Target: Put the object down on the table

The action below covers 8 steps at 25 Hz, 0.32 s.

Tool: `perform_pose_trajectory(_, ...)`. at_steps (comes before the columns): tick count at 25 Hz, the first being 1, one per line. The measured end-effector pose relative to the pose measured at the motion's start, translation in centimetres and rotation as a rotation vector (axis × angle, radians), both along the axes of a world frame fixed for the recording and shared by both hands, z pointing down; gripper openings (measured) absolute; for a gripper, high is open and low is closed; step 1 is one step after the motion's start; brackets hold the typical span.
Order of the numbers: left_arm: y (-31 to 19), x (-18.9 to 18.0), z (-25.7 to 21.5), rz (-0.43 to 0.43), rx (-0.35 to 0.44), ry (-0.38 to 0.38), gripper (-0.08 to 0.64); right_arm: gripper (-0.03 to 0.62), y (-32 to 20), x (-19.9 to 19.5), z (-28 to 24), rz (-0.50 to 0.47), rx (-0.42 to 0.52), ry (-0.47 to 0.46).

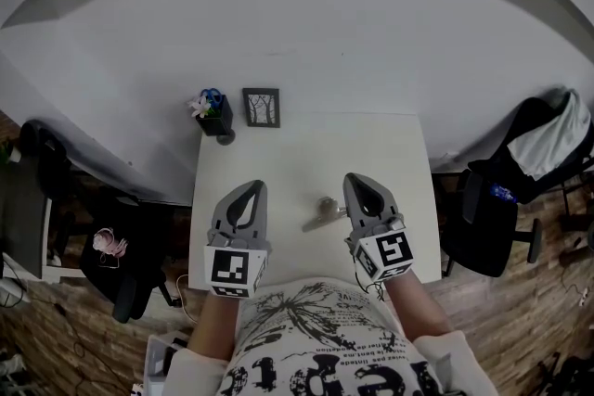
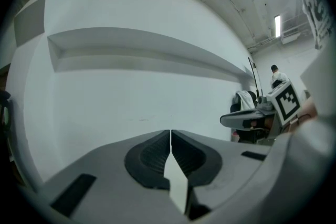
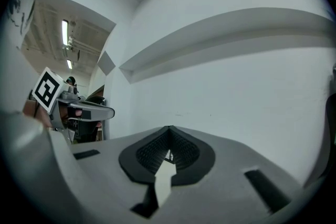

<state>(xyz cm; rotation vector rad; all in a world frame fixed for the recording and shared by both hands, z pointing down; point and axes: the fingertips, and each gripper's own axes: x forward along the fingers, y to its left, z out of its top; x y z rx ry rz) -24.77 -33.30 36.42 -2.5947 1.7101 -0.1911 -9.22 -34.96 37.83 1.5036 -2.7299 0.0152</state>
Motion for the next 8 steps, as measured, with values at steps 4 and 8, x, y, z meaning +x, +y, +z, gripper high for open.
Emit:
perform_pose_trajectory(4, -0.24, 0.17, -0.05, 0.004, 0.0, 0.006, 0.012, -0.011, -0.27, -0.1, 0.16, -0.001, -0.013, -0.006)
perform_pose_trajectory(8, -0.3, 0.1, 0.13, 0.006, -0.005, 0.012, 0.012, -0.011, -0.4, -0.07, 0.73, 0.003, -0.027, -0.012)
